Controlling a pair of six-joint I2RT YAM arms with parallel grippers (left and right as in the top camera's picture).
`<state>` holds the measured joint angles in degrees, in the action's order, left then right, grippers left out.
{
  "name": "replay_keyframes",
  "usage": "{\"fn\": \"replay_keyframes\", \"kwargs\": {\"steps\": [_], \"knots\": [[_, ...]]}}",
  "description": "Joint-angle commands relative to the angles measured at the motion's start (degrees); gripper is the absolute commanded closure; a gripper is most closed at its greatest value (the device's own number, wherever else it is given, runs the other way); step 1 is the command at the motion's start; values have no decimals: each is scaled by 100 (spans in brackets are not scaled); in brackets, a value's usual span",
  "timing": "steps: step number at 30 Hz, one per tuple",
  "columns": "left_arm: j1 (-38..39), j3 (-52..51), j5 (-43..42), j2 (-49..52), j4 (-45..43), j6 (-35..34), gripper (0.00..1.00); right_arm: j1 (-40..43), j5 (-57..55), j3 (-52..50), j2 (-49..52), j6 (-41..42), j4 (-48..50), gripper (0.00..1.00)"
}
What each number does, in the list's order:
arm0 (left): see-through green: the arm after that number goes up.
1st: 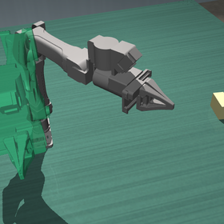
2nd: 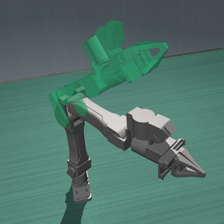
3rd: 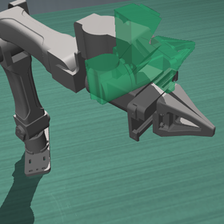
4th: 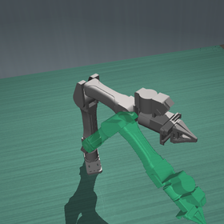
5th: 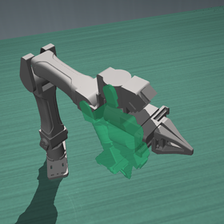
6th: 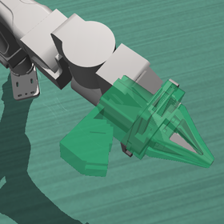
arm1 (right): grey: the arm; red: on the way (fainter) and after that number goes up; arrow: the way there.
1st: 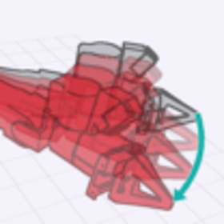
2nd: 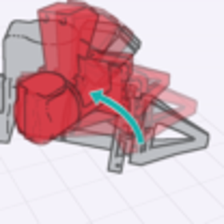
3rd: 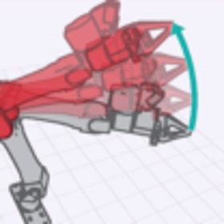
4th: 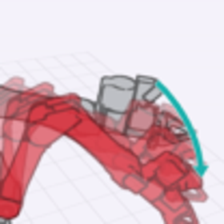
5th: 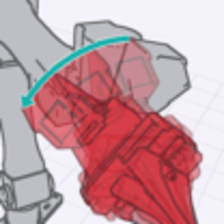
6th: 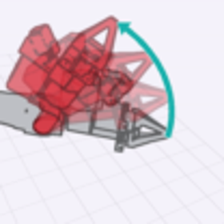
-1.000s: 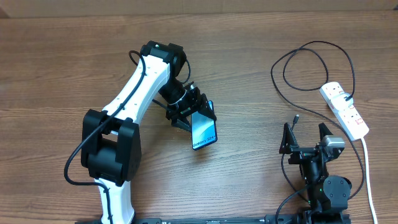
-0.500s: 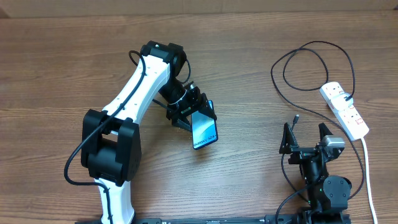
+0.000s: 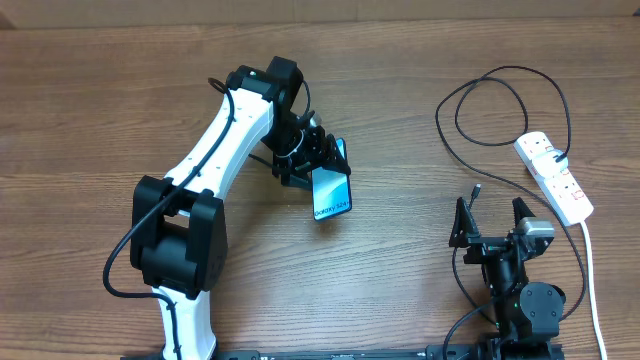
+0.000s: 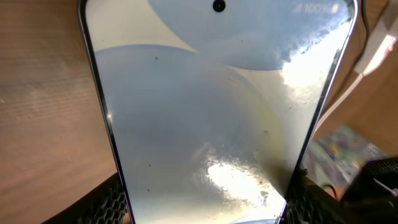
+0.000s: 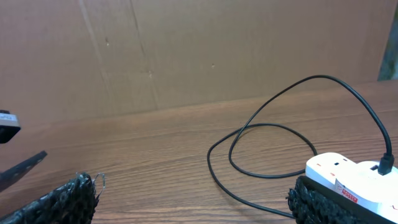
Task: Plug charger to phone and switch on socket
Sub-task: 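Lift the phone with the left gripper and tilt it upright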
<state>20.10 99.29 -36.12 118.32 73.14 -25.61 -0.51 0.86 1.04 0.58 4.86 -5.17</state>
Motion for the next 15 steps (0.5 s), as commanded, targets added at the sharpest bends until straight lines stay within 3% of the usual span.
{"fn": "replay_keyframes", "kwargs": {"steps": [1,8,15], "knots": [[-63,173,673,28,-247,-35,59,-39,-28,-59,-39,-24,33,0],[-142,199,1300,26,-564,177,63,-39,-31,-59,-39,-24,33,0],[-564,828,1381,-15,216,490,67,-39,-31,-59,-42,-24,33,0]]}}
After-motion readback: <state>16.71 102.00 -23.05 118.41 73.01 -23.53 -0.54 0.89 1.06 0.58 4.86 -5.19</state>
